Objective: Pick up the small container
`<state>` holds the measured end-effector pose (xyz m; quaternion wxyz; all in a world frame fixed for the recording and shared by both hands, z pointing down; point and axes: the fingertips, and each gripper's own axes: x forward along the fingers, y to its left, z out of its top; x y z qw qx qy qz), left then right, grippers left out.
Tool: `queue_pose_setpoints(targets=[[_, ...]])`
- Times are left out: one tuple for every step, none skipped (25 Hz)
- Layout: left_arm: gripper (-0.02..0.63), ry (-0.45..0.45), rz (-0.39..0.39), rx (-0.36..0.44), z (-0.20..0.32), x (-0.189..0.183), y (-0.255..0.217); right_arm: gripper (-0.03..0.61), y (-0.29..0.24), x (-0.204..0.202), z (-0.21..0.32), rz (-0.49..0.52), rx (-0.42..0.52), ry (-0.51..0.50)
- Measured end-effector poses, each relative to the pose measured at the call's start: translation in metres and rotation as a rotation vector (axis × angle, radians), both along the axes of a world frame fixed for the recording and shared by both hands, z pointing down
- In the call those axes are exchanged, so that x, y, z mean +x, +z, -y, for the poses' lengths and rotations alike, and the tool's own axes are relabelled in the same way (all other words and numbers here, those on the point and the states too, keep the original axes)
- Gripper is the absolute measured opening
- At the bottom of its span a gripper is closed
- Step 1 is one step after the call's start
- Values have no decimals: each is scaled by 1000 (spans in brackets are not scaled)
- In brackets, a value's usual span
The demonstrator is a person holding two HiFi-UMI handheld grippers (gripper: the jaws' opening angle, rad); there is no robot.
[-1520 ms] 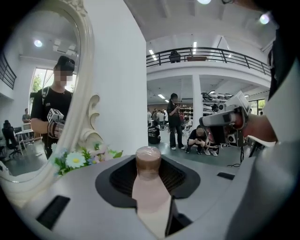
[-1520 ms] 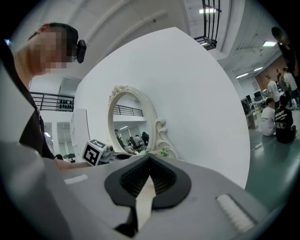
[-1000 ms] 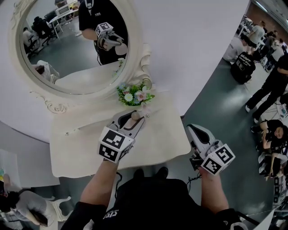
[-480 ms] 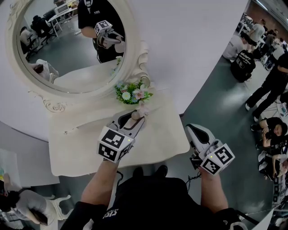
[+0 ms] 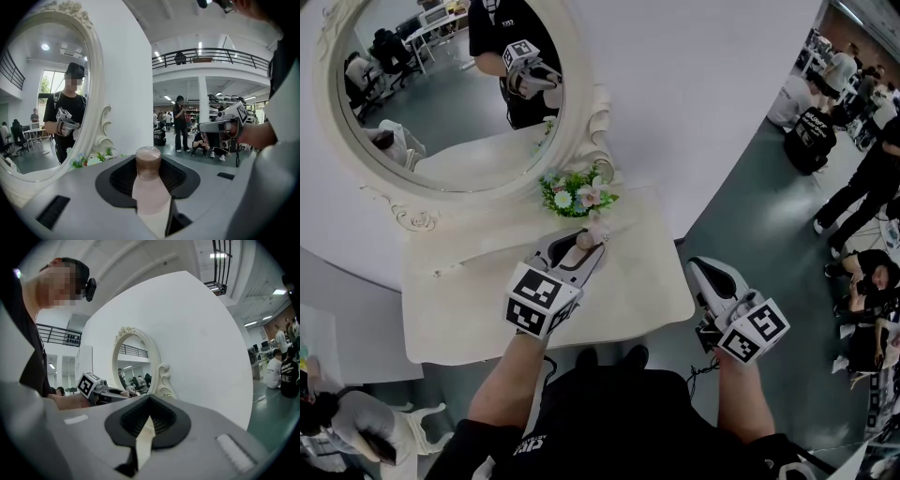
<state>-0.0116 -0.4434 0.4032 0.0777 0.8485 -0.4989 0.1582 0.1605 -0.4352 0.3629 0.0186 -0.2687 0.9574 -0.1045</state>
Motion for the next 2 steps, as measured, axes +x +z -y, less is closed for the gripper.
queue_pose_setpoints(targets=[[146, 0, 0, -1, 0, 1, 0, 9, 0, 1, 0, 1, 0, -1], [146, 0, 1, -1, 0, 2, 0, 9, 0, 1, 0, 2, 1, -2]])
